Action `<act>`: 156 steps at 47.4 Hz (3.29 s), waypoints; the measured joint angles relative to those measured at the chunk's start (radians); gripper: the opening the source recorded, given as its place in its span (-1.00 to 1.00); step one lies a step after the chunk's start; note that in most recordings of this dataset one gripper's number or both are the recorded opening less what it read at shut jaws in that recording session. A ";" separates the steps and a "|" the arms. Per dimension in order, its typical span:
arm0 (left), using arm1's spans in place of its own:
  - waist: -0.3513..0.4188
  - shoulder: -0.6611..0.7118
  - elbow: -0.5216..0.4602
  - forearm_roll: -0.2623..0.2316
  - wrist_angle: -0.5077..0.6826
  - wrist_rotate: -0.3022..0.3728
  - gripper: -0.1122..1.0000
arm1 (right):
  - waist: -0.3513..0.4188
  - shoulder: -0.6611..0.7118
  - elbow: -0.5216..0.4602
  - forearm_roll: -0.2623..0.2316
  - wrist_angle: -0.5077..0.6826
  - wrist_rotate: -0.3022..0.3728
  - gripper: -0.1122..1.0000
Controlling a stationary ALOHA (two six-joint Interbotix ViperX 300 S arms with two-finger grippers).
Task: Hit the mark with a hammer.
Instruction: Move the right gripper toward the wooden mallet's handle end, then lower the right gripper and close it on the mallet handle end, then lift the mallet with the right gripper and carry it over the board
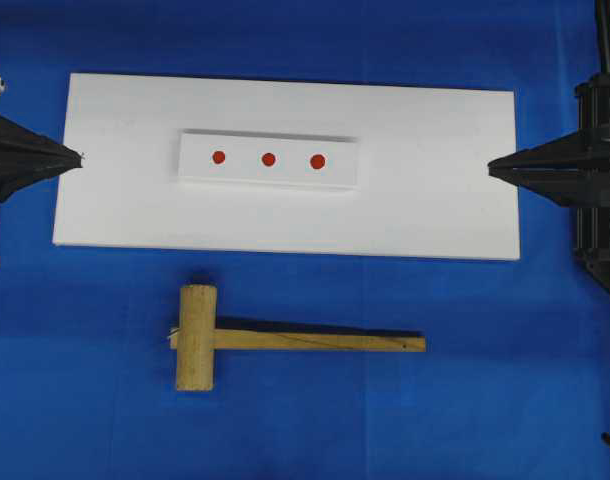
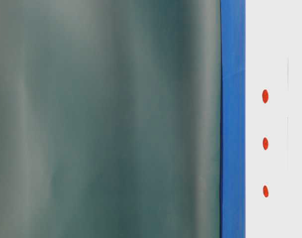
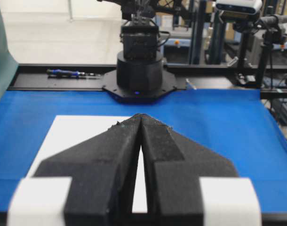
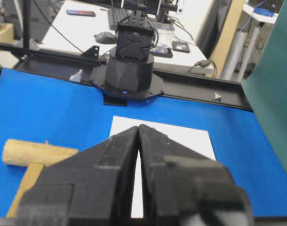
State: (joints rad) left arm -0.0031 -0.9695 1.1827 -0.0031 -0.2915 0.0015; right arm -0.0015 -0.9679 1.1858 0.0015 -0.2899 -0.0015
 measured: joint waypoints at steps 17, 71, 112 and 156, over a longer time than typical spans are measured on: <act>0.000 0.003 0.000 -0.003 0.012 -0.002 -0.80 | 0.052 0.129 -0.069 0.000 0.060 0.032 -0.91; 0.006 0.005 0.014 -0.005 0.037 -0.006 -0.80 | 0.252 1.120 -0.494 0.178 -0.084 0.218 0.74; 0.006 0.005 0.020 -0.009 0.051 -0.038 -0.80 | 0.298 1.350 -0.572 0.275 -0.173 0.202 -0.31; 0.008 0.000 0.021 -0.009 0.075 -0.041 -0.80 | 0.249 0.991 -0.535 0.264 -0.025 0.084 -0.63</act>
State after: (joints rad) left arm 0.0046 -0.9695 1.2042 -0.0123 -0.2163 -0.0399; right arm 0.2470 0.0230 0.6504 0.2654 -0.3145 0.0828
